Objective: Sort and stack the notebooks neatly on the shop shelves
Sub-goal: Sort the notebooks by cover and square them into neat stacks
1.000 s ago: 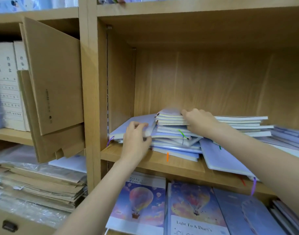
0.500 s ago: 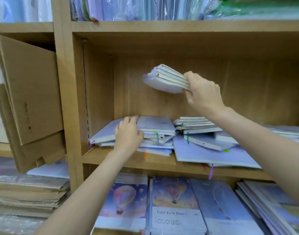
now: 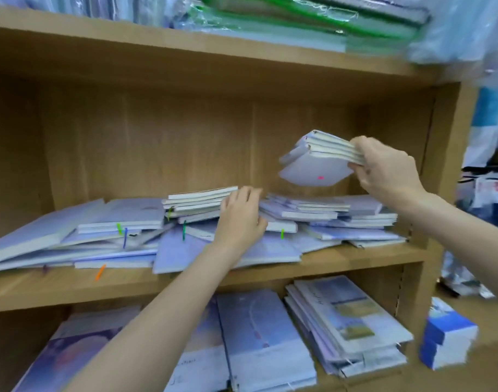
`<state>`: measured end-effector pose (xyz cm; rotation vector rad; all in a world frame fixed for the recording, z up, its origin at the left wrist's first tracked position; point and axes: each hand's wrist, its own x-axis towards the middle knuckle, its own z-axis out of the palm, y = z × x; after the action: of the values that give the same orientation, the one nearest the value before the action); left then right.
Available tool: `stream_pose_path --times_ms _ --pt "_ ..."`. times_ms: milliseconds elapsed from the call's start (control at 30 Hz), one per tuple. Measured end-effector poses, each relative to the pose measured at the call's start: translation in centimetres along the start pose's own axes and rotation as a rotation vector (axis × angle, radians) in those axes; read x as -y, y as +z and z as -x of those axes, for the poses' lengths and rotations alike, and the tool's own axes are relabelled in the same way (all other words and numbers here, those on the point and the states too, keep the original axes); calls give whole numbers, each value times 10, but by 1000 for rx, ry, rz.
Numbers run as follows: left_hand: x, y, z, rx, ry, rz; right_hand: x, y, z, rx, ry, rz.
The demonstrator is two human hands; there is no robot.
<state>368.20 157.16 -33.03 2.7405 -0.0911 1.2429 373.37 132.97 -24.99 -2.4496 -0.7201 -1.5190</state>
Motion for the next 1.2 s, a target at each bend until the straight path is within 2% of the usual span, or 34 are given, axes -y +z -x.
stream_pose_path --times_ms 67,100,167,267,333,400,433,500,600,700,767,800,833,900,1000,1200 --pt "-28 22 -19 -55 124 -18 -33 7 1 -15 -14 41" --pt "-43 33 -28 -25 160 -39 -48 11 1 -35 -27 58" --pt "-70 50 -44 159 192 -124 -76 19 -1 -86 -57 79" --pt "-90 82 -59 254 185 -306 -111 36 -2 -122 -73 100" --pt "-90 100 -62 190 209 -376 -129 57 4 -100 -144 159" --pt "-84 113 -67 22 278 -445 -138 83 20 84 -222 208" --pt "-82 115 -67 -6 300 -470 -138 94 30 207 -214 181" --pt "-77 110 -69 -4 334 -526 -139 106 46 345 -78 41" --pt "-62 100 -72 -24 309 -581 -140 108 49 275 10 -51" --pt "-71 82 -74 154 252 -634 -141 107 50 174 43 -66" --pt "-83 83 -82 324 260 -498 -141 105 54 107 98 -90" --pt "-93 85 -88 457 230 -366 -142 103 56 71 123 -110" --pt "-104 91 -94 511 234 -238 -145 102 57 32 142 -125" --pt "-127 110 -102 460 311 -118 -152 98 58 -29 190 -150" --pt "-147 143 -113 423 332 -44 -157 95 59 -67 211 -163" --pt "-168 168 -118 297 347 -296 -160 97 62 -76 182 -157"
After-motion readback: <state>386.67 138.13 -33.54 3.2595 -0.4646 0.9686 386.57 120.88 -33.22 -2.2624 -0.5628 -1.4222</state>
